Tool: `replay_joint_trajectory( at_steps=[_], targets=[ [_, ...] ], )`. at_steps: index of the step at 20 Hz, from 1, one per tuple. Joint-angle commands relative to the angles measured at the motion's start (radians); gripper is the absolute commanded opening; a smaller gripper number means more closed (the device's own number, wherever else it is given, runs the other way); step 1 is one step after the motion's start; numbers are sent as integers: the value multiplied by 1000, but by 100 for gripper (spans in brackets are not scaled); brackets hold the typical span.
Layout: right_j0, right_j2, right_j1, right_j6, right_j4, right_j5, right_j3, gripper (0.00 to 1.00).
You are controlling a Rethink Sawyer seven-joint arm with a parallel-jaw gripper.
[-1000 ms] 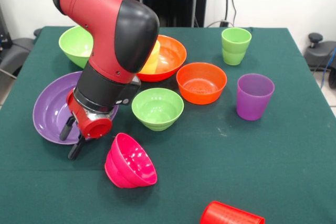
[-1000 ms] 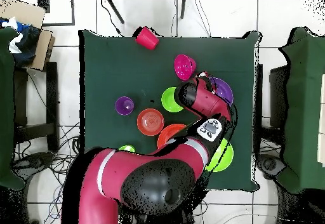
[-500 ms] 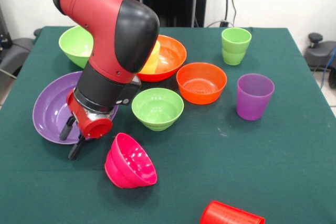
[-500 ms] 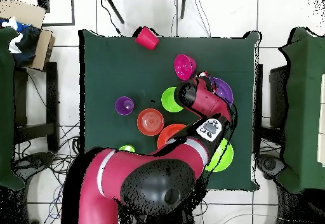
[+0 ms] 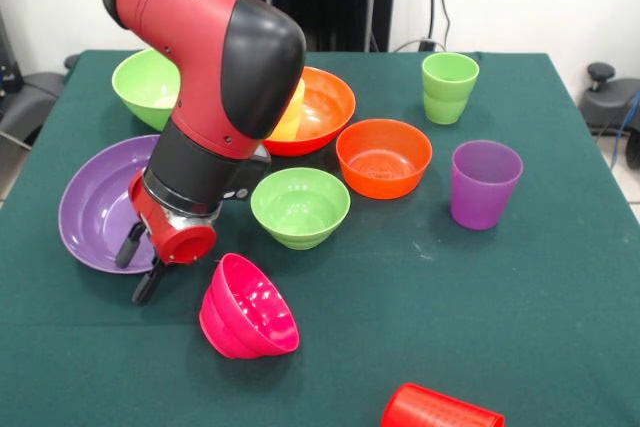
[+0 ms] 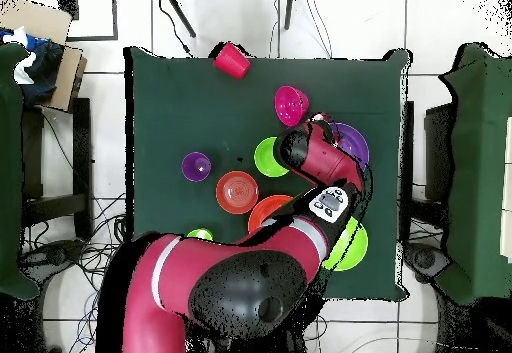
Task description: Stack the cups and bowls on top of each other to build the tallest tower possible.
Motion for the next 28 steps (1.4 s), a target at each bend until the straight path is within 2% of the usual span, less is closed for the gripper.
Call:
replay_joint_trajectory(
  at_steps=[1,28],
  targets=[
    [16,123,13,89,-58,45,64,100],
    [27,94,21,80,-58,63,52,100]
  ],
)
